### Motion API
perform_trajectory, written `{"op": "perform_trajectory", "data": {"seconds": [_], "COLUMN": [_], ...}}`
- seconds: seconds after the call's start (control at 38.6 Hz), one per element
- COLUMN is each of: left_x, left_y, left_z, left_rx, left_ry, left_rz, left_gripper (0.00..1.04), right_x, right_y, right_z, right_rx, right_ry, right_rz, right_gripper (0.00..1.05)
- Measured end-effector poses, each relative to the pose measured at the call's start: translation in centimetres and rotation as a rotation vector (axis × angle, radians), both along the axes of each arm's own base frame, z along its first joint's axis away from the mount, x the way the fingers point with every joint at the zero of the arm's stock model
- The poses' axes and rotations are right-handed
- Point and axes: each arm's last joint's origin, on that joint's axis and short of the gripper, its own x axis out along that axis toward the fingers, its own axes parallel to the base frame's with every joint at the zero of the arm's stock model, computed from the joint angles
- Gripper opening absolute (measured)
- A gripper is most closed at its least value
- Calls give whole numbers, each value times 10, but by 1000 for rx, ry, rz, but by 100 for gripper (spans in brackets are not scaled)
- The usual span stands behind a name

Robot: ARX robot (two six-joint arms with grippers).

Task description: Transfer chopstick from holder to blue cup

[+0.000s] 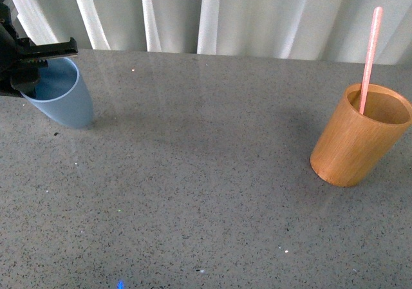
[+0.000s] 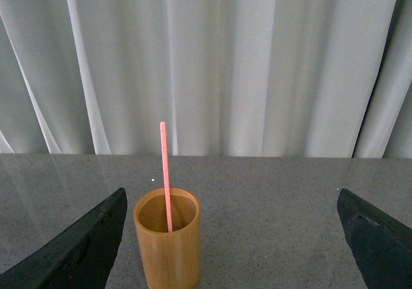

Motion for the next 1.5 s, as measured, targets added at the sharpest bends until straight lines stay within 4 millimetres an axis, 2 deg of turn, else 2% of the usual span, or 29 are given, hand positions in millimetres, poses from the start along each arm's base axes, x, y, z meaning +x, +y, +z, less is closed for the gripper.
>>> {"op": "perform_trajectory", "data": {"seconds": [0.31, 0.44, 0.54, 0.65, 0.72, 0.83, 0.93, 1.03, 1.16, 1.5], "left_x": [-1, -7, -13, -26, -32, -42, -49, -52, -54, -55], "left_y": [-13, -25, -42, -75, -94, -122, -149, -167, -181, -200], "left_z": [9, 22, 40, 61, 65, 62, 48, 31, 14, -7], "left_rx": [17, 16, 14, 17, 11, 10, 9, 10, 13, -3], "left_ry": [16, 22, 15, -12, -18, -12, 17, 54, 94, 120], "left_rz": [-114, -208, -311, -448, -512, -590, -656, -687, -705, -729], "left_gripper": [3, 3, 3, 3, 3, 3, 3, 3, 3, 3], "right_x": [0, 0, 0, 0, 0, 0, 0, 0, 0, 0], "right_y": [0, 0, 0, 0, 0, 0, 0, 0, 0, 0], "right_z": [0, 0, 0, 0, 0, 0, 0, 0, 0, 0], "right_rx": [0, 0, 0, 0, 0, 0, 0, 0, 0, 0], "right_ry": [0, 0, 0, 0, 0, 0, 0, 0, 0, 0], "right_rz": [-1, 0, 0, 0, 0, 0, 0, -1, 0, 0], "right_gripper": [95, 95, 95, 95, 95, 95, 95, 95, 95, 95]}}
